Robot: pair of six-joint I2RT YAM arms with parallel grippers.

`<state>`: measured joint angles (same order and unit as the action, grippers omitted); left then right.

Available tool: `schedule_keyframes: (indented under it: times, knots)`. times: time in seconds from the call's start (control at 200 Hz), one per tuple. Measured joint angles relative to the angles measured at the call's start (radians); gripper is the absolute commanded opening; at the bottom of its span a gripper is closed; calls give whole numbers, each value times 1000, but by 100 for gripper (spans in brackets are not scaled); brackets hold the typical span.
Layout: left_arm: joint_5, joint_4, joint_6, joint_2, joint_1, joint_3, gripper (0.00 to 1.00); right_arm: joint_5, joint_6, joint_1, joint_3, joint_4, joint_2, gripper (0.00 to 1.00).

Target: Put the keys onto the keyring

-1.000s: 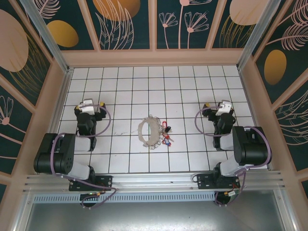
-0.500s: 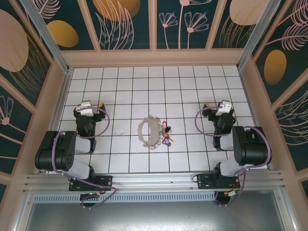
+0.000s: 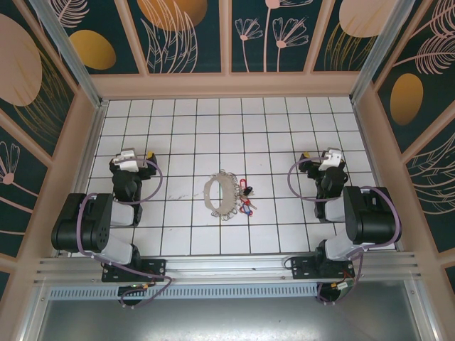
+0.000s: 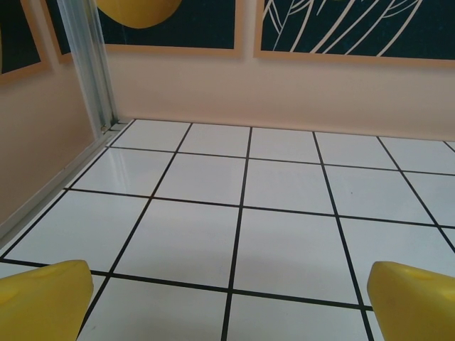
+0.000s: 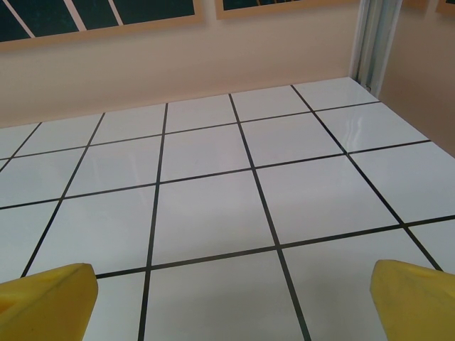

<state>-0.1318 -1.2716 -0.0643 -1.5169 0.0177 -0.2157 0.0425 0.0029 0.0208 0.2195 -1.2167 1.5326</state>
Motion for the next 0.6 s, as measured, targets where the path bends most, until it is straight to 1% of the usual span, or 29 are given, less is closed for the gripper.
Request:
schedule_keyframes:
  times: [0.596]
  knots:
    - [0, 0, 0, 0, 0, 0, 99, -10, 0, 0, 0, 0, 0, 99]
